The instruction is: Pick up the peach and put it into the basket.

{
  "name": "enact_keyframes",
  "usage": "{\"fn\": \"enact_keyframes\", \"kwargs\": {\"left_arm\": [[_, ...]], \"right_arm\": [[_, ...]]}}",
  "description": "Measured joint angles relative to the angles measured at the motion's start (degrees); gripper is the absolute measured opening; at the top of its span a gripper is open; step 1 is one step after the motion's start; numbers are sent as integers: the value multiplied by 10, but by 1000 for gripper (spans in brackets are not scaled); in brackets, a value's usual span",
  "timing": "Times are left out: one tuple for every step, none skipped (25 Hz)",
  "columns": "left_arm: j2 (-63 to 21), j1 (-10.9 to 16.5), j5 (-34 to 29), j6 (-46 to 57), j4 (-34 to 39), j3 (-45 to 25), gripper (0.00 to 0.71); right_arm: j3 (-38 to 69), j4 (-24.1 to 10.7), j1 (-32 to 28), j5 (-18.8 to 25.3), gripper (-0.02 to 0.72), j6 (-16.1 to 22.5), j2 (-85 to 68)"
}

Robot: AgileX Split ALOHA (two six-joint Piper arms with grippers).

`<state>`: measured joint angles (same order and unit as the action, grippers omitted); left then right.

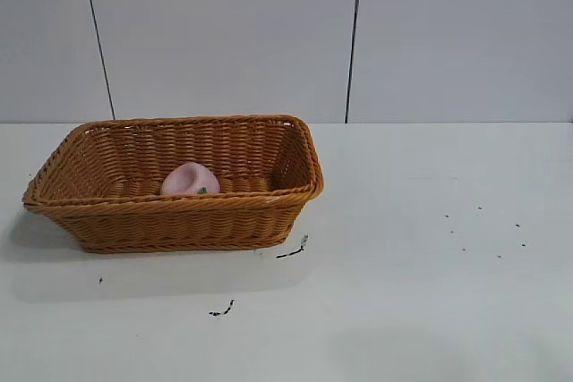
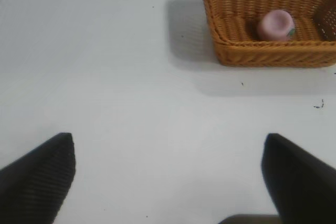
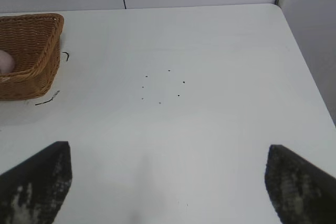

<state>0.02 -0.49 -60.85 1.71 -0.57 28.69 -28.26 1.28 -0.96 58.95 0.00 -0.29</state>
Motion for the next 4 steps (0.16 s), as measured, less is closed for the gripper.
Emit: {"fn": "enact_keyframes", "kwargs": {"left_arm": [[0, 0, 0, 0, 0, 0, 693], [0, 0, 0, 0, 0, 0, 693], [0, 0, 0, 0, 0, 0, 693], [0, 0, 0, 0, 0, 0, 693]], "right_arm": [[0, 0, 0, 0, 696, 0, 0], [0, 0, 0, 0, 696, 0, 0], [0, 0, 0, 0, 696, 0, 0], [0, 0, 0, 0, 696, 0, 0]]}}
